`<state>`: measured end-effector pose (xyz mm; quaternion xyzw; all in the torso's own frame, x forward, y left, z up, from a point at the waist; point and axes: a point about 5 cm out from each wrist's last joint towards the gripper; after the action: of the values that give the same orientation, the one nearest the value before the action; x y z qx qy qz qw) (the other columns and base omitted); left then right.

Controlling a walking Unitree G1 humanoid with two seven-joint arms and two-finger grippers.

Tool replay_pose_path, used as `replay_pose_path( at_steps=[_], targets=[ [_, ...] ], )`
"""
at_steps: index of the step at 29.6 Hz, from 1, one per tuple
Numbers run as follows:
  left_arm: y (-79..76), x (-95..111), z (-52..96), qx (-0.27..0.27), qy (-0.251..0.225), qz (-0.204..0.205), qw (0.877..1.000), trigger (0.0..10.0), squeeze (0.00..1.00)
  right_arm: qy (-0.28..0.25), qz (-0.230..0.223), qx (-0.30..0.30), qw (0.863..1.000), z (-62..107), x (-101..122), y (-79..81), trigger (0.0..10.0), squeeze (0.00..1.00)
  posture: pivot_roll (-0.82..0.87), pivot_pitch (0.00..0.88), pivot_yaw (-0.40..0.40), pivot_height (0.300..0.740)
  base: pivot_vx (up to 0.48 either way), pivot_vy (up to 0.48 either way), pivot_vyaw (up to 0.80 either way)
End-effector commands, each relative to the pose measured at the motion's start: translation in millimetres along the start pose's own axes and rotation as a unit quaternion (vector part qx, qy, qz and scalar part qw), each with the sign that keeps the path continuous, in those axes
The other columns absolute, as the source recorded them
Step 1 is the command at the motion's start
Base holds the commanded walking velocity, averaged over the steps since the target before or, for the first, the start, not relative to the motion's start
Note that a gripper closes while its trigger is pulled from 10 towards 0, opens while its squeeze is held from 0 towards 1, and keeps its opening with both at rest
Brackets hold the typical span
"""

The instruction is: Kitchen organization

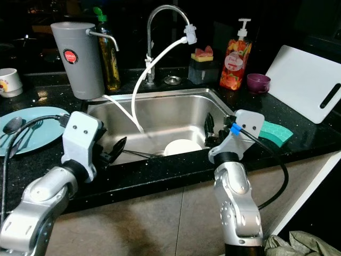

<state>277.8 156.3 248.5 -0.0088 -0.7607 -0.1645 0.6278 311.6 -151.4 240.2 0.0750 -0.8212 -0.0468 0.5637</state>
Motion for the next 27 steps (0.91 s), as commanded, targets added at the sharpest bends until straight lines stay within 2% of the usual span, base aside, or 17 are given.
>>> replay_pose_path(
  at_steps=[1, 9, 10, 13, 14, 16, 17, 19, 21, 23, 25, 27],
  targets=[
    [0.8, -0.4, 3.6, 0.01, 0.006, -0.003, 1.0, 10.0, 0.0, 0.012, 0.012, 0.005, 1.0, 6.5, -2.1, -5.0, 10.0, 0.0, 0.17, 0.117, -0.059, 0.74, 0.0, 0.0, 0.0],
    [-0.5, -2.0, 7.0, -0.014, 0.011, -0.018, 1.0, 10.0, 0.0, 0.027, 0.029, 0.033, 0.999, 14.1, -4.1, -4.8, 10.0, 0.0, 0.15, 0.104, -0.045, 0.74, 0.0, 0.0, 0.0],
    [-1.2, -2.9, 7.9, -0.028, 0.012, -0.033, 0.999, 10.0, 0.0, 0.032, 0.037, 0.036, 0.998, 16.9, -5.1, -7.4, 10.0, 0.0, 0.16, 0.109, -0.049, 0.74, 0.0, 0.0, 0.0],
    [-1.1, -3.6, 8.5, -0.038, 0.013, -0.043, 0.998, 10.0, 0.0, 0.035, 0.042, 0.034, 0.998, 19.7, -5.6, -9.6, 10.0, 0.0, 0.15, 0.108, -0.047, 0.74, 0.0, 0.0, 0.0],
    [1.4, -5.3, 7.5, -0.046, 0.015, -0.057, 0.997, 10.0, 0.0, 0.05, 0.051, 0.031, 0.997, 32.6, -8.3, -16.0, 10.0, 0.0, 0.14, 0.095, -0.026, 0.74, 0.0, 0.0, 0.0],
    [2.3, -5.8, 7.1, -0.045, 0.016, -0.058, 0.997, 10.0, 0.0, 0.056, 0.054, 0.032, 0.996, 38.4, -9.5, -18.2, 10.0, 0.0, 0.14, 0.097, -0.021, 0.74, 0.0, 0.0, 0.0],
    [2.7, -5.9, 6.1, -0.043, 0.016, -0.061, 0.997, 10.0, 0.0, 0.073, 0.058, 0.035, 0.995, 48.2, -13.3, -21.8, 10.0, 0.0, 0.14, 0.099, -0.02, 0.74, 0.0, 0.0, 0.0],
    [2.7, -5.9, 6.1, -0.043, 0.016, -0.061, 0.997, 10.0, 0.0, 0.073, 0.058, 0.035, 0.995, 48.2, -13.3, -21.8, 10.0, 0.0, 0.14, 0.099, -0.02, 0.74, 0.0, 0.0, 0.0],
    [4.4, -4.5, 4.4, -0.042, 0.015, -0.063, 0.997, 10.0, 0.0, 0.101, 0.065, 0.042, 0.992, 68.0, -17.1, -25.6, 10.0, 0.0, 0.12, 0.095, -0.014, 0.74, 0.0, 0.0, 0.0],
    [6.8, -4.5, 3.1, -0.041, 0.015, -0.065, 0.997, 10.0, 0.0, 0.113, 0.066, 0.042, 0.991, 78.1, -17.3, -26.4, 10.0, 0.0, 0.12, 0.083, 0.001, 0.74, 0.0, 0.0, 0.0],
    [7.2, -4.8, 2.0, -0.039, 0.014, -0.064, 0.997, 10.0, 0.0, 0.11, 0.063, 0.03, 0.992, 77.6, -17.3, -28.1, 10.0, 0.0, 0.12, 0.079, 0.006, 0.74, 0.0, 0.0, 0.0],
    [6.7, -4.6, -0.1, -0.033, 0.013, -0.059, 0.998, 10.0, 0.0, 0.086, 0.052, -0.006, 0.995, 65.0, -14.6, -30.1, 10.0, 0.0, 0.13, 0.077, 0.009, 0.74, 0.0, 0.0, 0.0]
  ],
)
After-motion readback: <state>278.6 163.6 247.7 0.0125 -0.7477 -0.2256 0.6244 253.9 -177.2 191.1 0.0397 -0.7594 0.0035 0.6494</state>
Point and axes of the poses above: a point about 5 cm out from each wrist's last joint towards the gripper, its own z axis pointing back from the gripper into the wrist, its own x axis along the axis of the wrist's last joint, y = z × x, and after that the axes turned 2 degrees about z, right-handed
